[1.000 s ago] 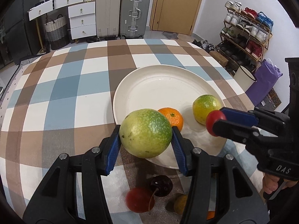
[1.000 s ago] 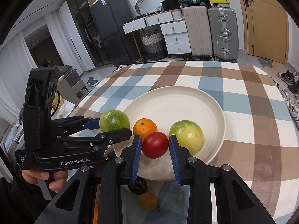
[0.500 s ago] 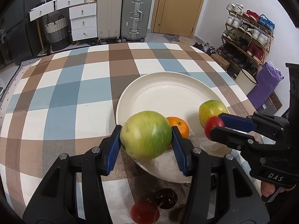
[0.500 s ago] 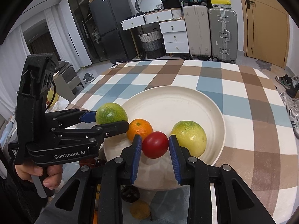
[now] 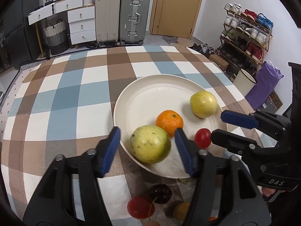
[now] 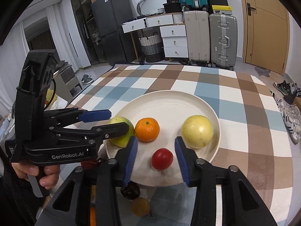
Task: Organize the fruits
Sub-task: 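Open both grippers to drop the fruits onto the plate and withdraw, then move the left gripper to the large red tomato while the right gripper reaches the brown round fruit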
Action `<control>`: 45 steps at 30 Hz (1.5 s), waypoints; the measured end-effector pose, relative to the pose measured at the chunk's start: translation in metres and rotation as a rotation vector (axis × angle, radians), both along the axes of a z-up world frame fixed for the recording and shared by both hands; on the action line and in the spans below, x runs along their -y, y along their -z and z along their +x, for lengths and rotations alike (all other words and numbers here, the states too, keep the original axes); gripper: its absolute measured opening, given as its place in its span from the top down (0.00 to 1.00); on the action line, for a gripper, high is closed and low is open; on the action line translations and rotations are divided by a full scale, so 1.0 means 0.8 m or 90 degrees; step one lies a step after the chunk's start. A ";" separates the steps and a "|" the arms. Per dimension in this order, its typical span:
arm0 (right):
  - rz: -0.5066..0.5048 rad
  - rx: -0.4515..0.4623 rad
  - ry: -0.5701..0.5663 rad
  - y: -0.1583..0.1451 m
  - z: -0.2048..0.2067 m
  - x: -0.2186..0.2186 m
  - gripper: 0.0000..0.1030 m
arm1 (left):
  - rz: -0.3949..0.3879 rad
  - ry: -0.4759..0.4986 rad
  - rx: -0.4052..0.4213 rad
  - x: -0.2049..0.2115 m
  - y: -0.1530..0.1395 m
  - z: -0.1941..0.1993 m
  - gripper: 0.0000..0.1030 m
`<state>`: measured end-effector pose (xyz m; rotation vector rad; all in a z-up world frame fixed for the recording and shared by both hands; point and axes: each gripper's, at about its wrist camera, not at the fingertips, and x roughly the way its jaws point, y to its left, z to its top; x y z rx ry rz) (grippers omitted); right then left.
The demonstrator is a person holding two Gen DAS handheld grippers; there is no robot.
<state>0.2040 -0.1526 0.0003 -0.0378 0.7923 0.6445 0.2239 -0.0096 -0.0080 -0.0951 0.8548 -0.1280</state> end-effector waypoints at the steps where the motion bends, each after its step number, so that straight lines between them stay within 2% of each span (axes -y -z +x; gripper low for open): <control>1: 0.000 0.006 0.007 -0.003 -0.003 0.003 0.49 | -0.002 0.000 0.006 0.000 -0.004 -0.005 0.28; 2: 0.001 0.007 0.012 -0.004 -0.005 0.006 0.47 | -0.003 0.000 0.012 -0.001 -0.007 -0.010 0.20; 4: 0.006 0.006 0.020 -0.006 -0.010 0.013 0.31 | -0.001 -0.003 0.023 -0.002 -0.014 -0.021 0.18; 6: 0.014 0.006 0.022 -0.009 -0.016 0.019 0.21 | 0.002 -0.005 0.027 -0.003 -0.020 -0.032 0.16; 7: 0.015 0.007 0.025 -0.010 -0.019 0.021 0.15 | 0.003 -0.009 0.029 -0.005 -0.023 -0.039 0.11; 8: 0.018 0.009 0.033 -0.012 -0.023 0.024 0.12 | 0.004 -0.012 0.031 -0.006 -0.025 -0.044 0.02; 10: 0.018 0.006 0.048 -0.014 -0.029 0.030 0.02 | 0.005 -0.023 0.044 -0.010 -0.031 -0.059 0.01; 26: -0.013 0.006 0.075 -0.009 -0.077 0.043 0.00 | 0.005 -0.054 0.048 -0.028 -0.029 -0.139 0.01; 38: -0.042 -0.043 0.077 0.022 -0.087 0.039 0.00 | 0.010 -0.057 0.019 -0.025 -0.002 -0.145 0.01; 45: -0.057 -0.057 0.064 0.037 -0.087 0.033 0.04 | 0.015 -0.063 -0.001 -0.034 0.018 -0.139 0.01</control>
